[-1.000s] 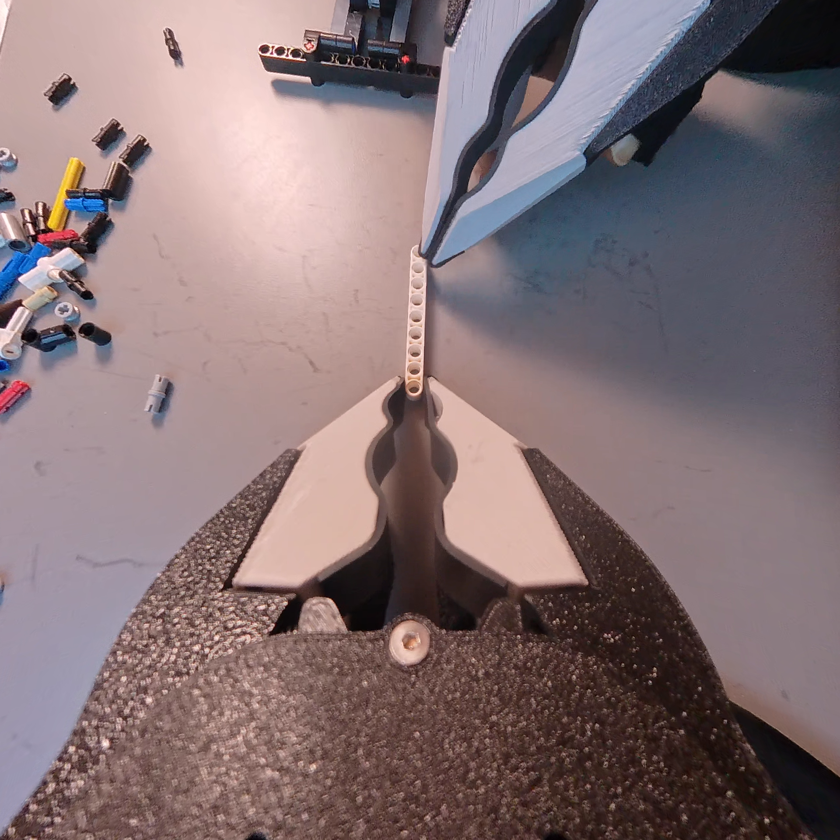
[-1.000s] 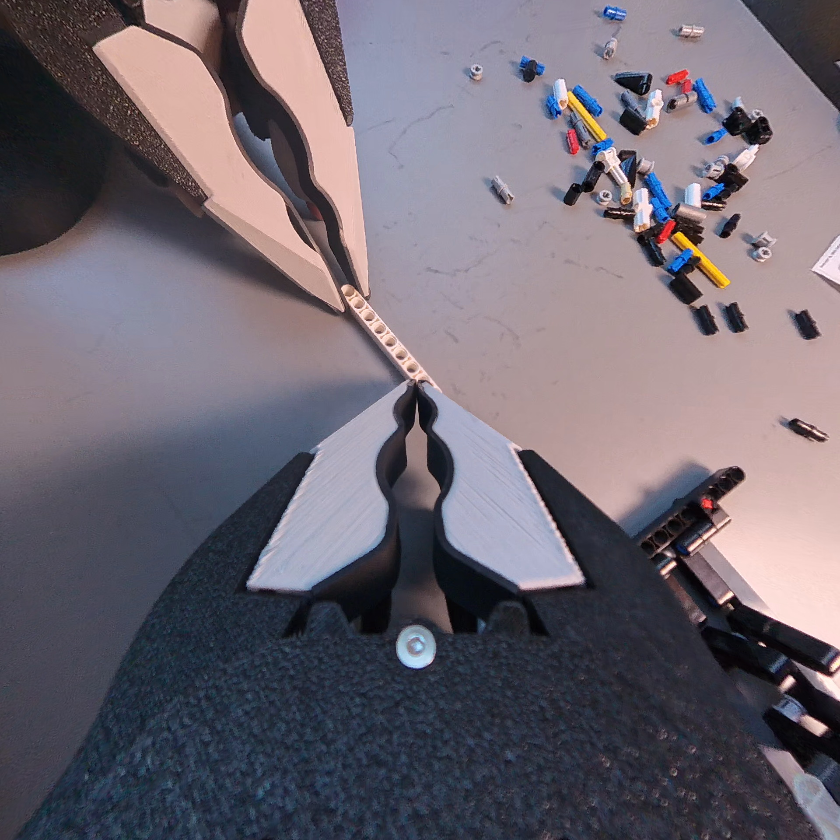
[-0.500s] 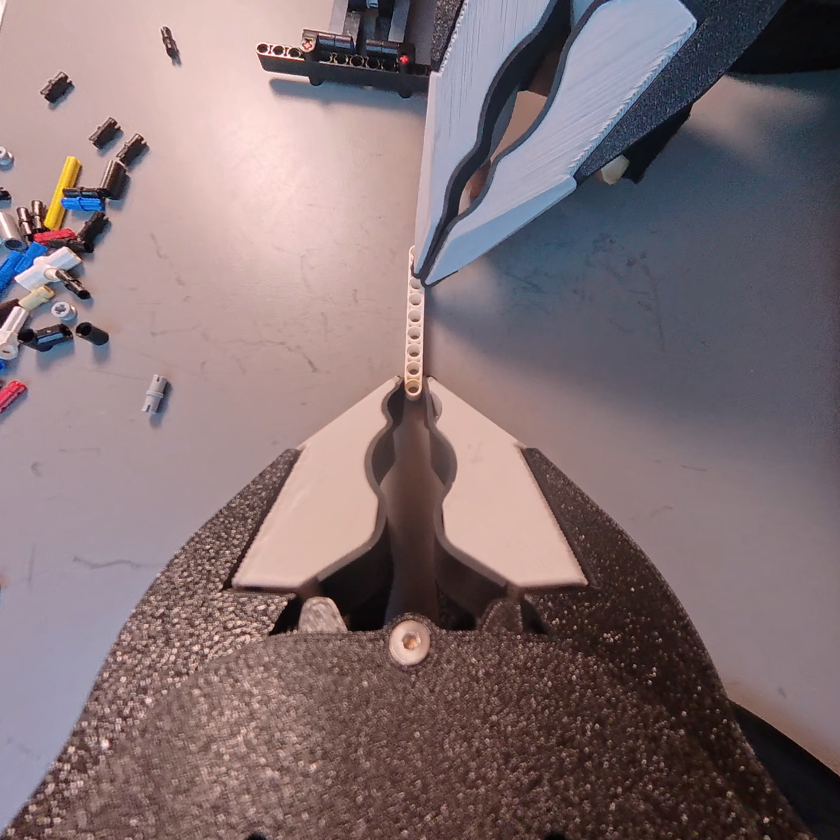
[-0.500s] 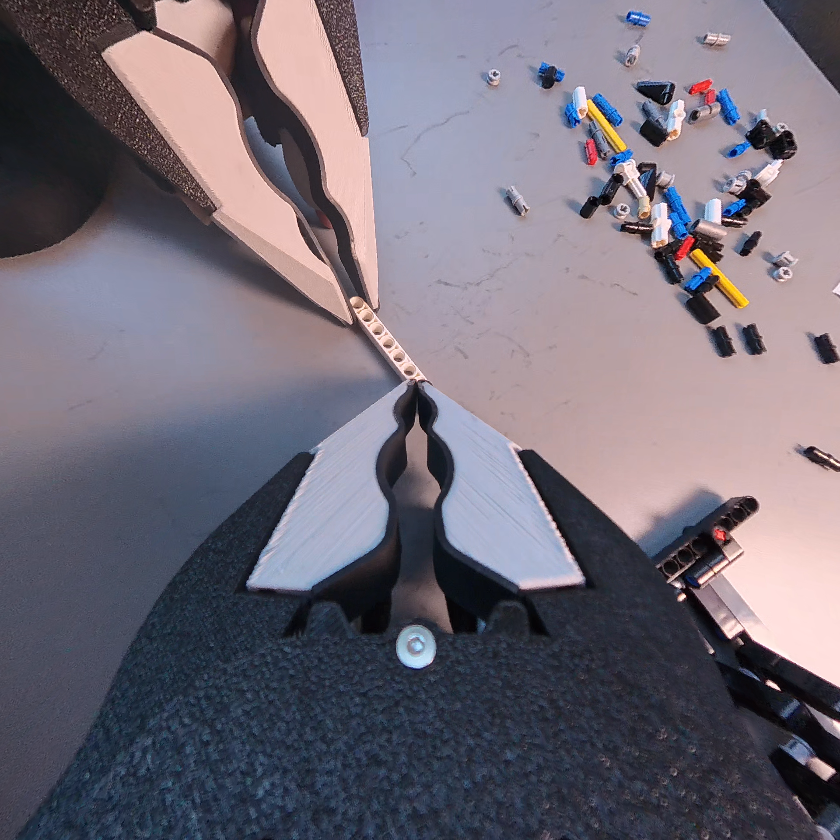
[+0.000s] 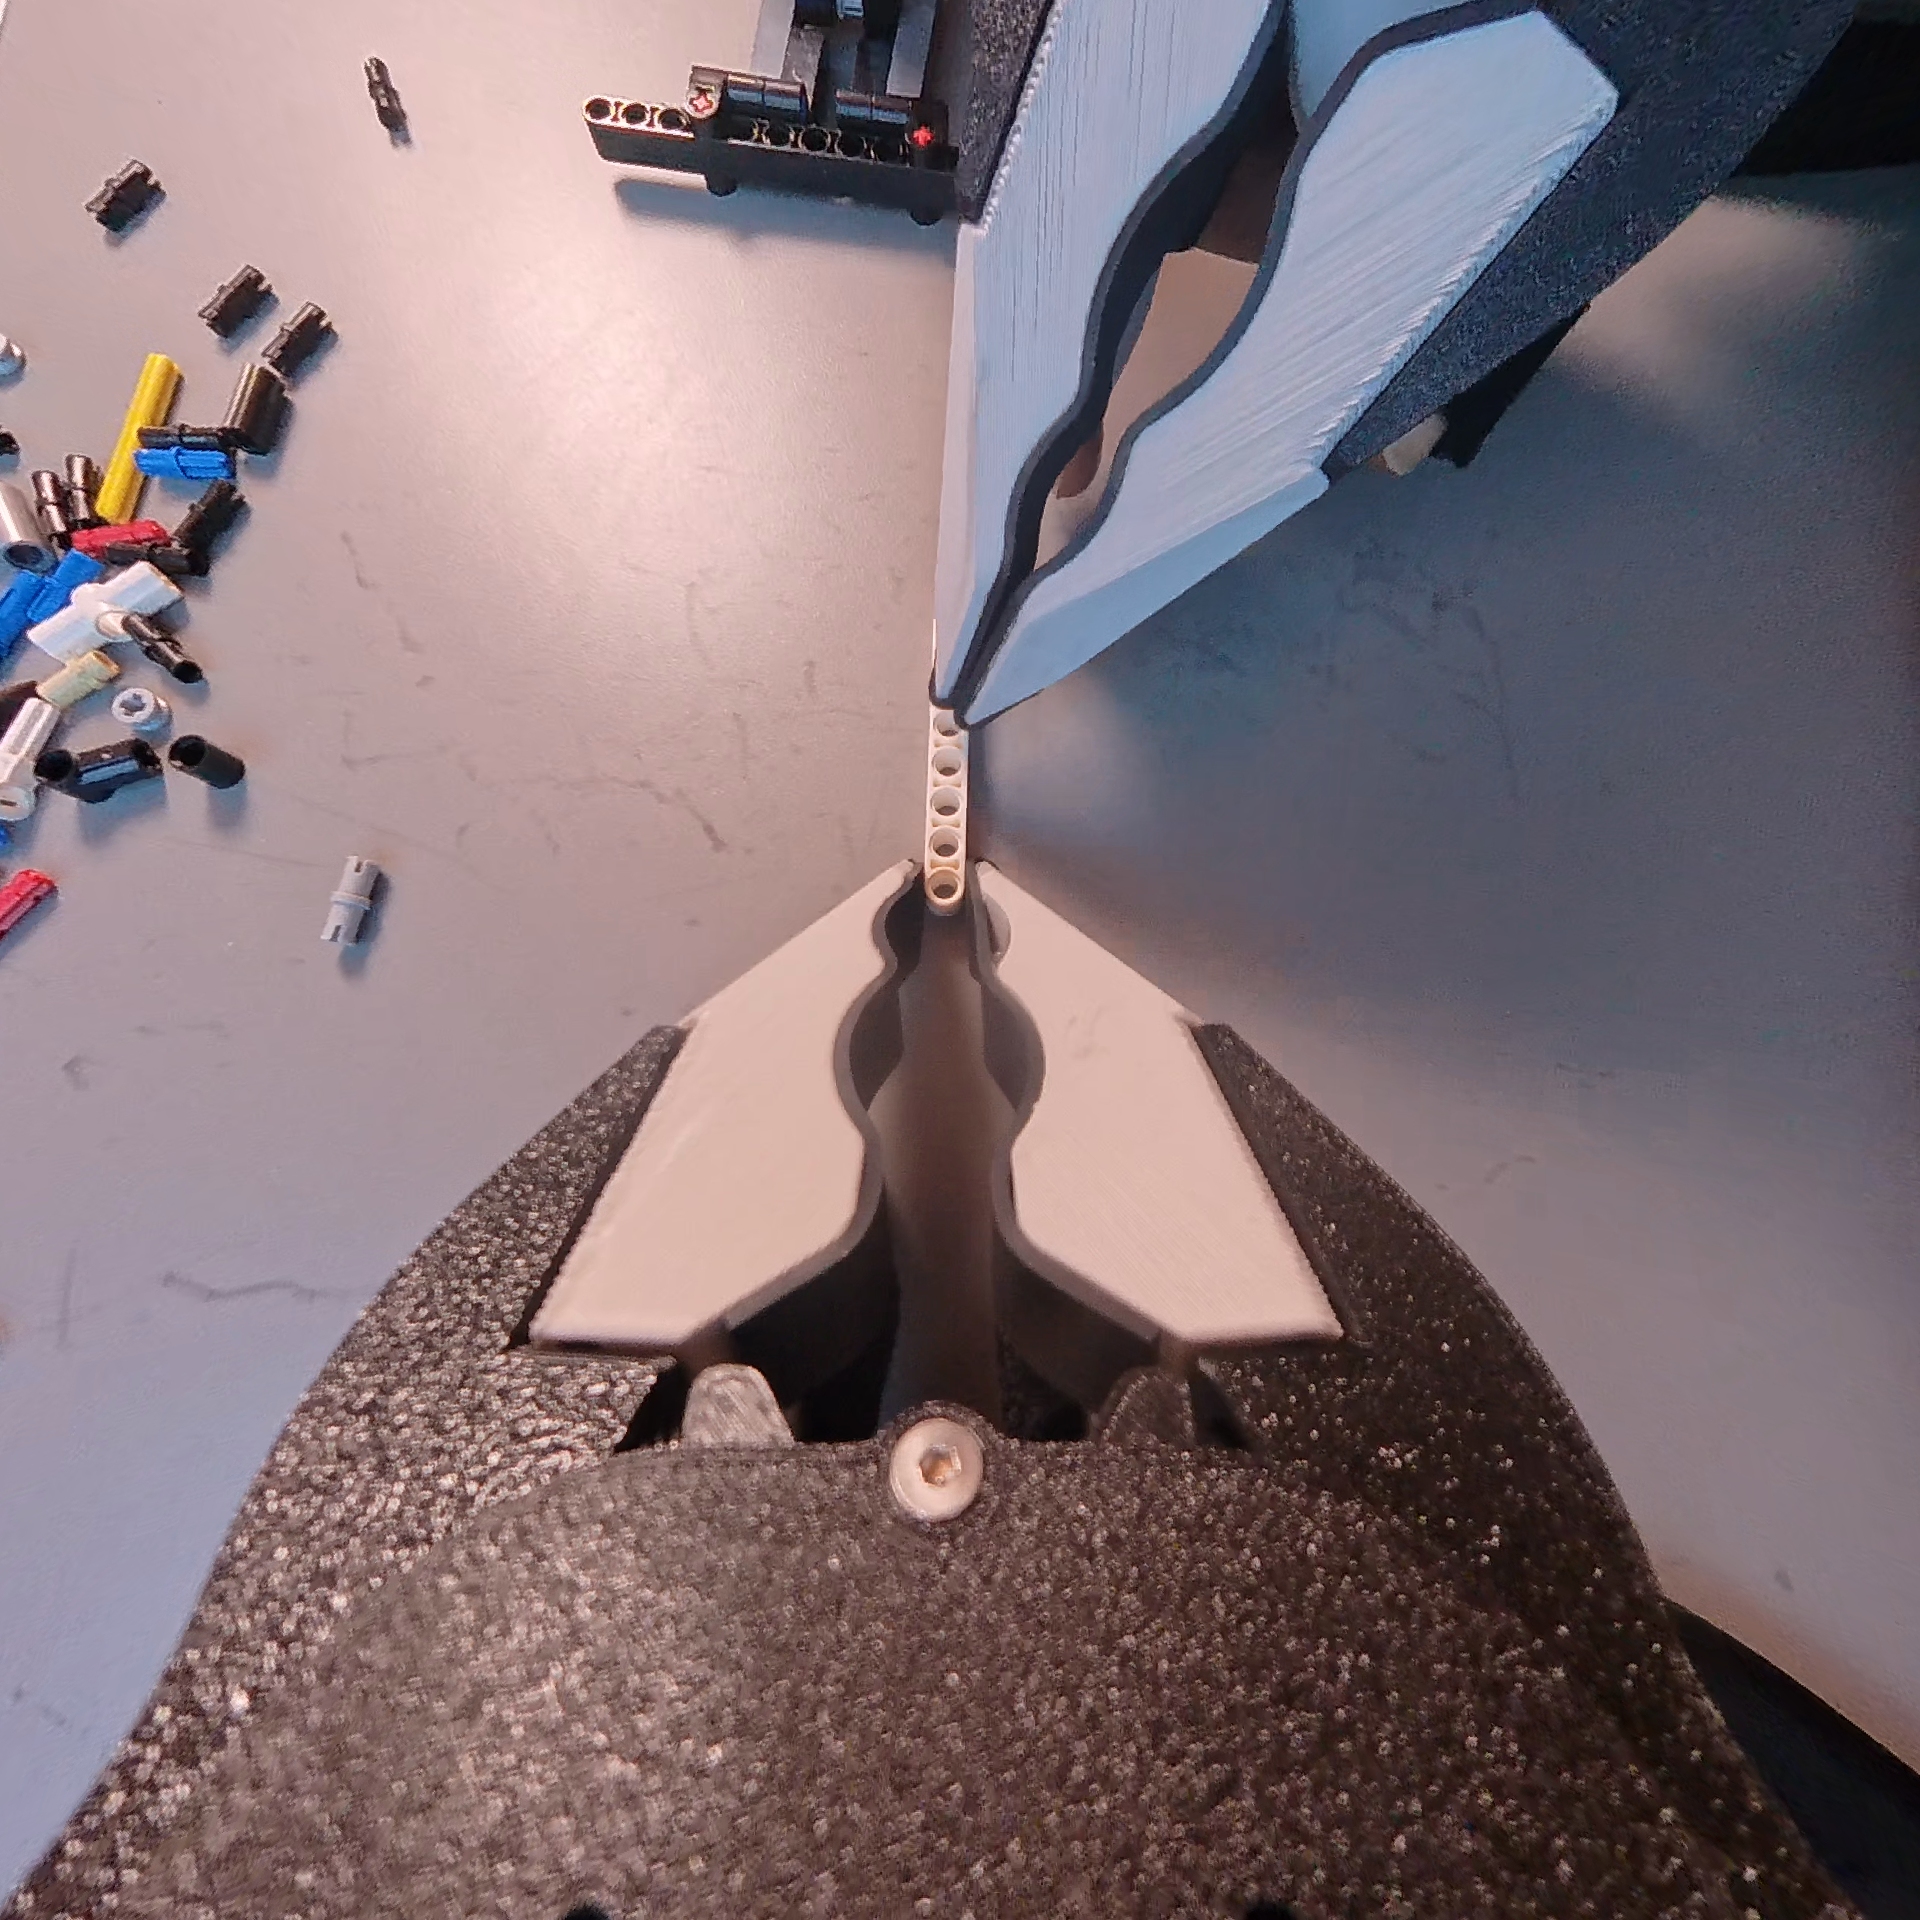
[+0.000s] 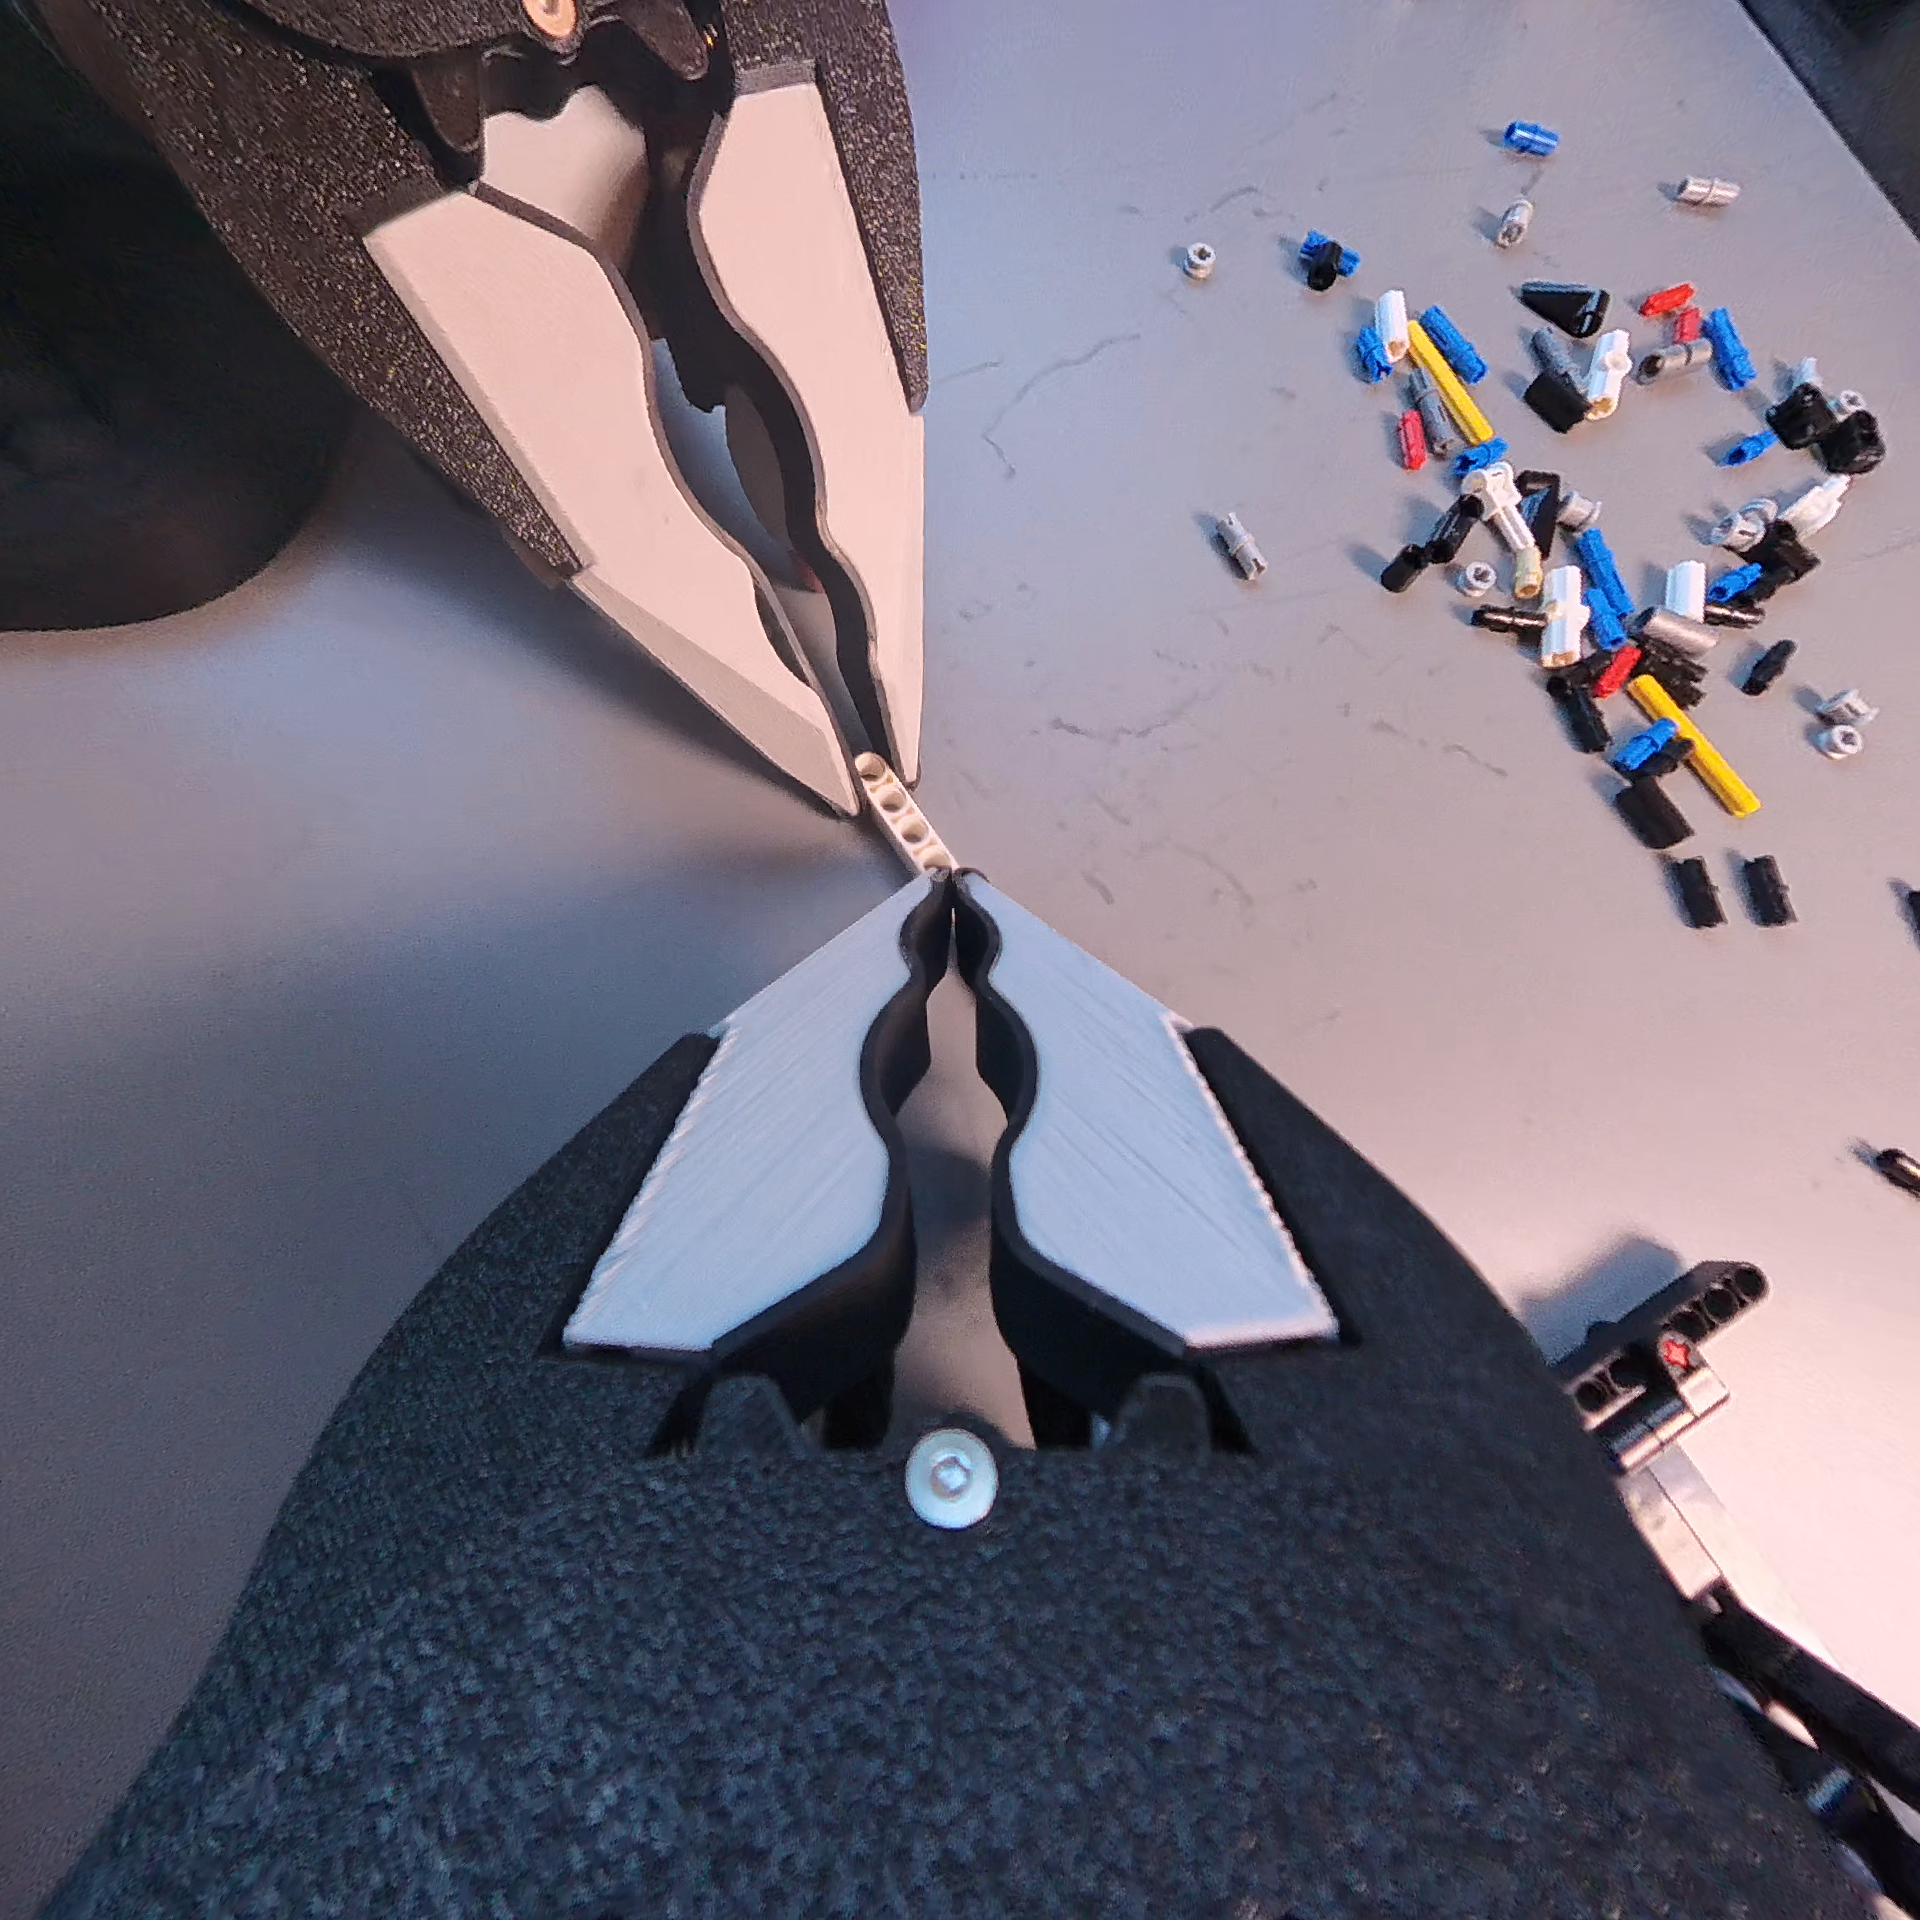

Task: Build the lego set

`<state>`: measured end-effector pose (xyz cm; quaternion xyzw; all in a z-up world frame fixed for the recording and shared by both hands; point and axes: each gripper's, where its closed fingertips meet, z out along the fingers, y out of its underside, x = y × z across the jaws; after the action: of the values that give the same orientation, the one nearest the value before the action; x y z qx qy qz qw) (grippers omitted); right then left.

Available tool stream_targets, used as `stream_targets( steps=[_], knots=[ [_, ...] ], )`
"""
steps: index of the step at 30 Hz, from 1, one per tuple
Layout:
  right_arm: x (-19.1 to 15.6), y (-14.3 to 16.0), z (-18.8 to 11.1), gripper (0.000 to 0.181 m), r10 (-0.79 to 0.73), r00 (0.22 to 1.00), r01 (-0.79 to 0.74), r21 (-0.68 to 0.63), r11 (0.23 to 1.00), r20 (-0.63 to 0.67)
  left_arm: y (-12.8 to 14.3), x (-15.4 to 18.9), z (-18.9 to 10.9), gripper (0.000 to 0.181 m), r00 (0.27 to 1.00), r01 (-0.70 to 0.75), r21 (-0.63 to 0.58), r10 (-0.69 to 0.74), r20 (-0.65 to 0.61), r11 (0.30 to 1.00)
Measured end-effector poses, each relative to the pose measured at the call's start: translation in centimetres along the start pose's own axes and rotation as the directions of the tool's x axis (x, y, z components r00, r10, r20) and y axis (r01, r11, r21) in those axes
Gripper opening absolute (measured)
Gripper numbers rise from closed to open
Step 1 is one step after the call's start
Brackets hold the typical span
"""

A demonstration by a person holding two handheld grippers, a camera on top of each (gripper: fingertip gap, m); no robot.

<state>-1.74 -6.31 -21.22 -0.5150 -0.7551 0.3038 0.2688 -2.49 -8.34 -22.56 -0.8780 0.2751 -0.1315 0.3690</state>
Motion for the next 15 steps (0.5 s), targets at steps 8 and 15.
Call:
stream_targets(
  steps=[8,15],
  knots=[
    [-0.33,-0.36,0.37,0.0,-0.008,1.0,0.008,0.003,1.0,0.02,0.01,0.01,-0.01,0.007,1.0,0.0,0.0,0.0,0.0,1.0],
    [-0.77,-0.43,0.84,0.0,-0.018,0.999,0.018,-0.004,1.0,0.034,0.01,0.01,-0.01,0.007,1.0,-0.003,-0.001,0.003,0.003,1.0]
  ],
)
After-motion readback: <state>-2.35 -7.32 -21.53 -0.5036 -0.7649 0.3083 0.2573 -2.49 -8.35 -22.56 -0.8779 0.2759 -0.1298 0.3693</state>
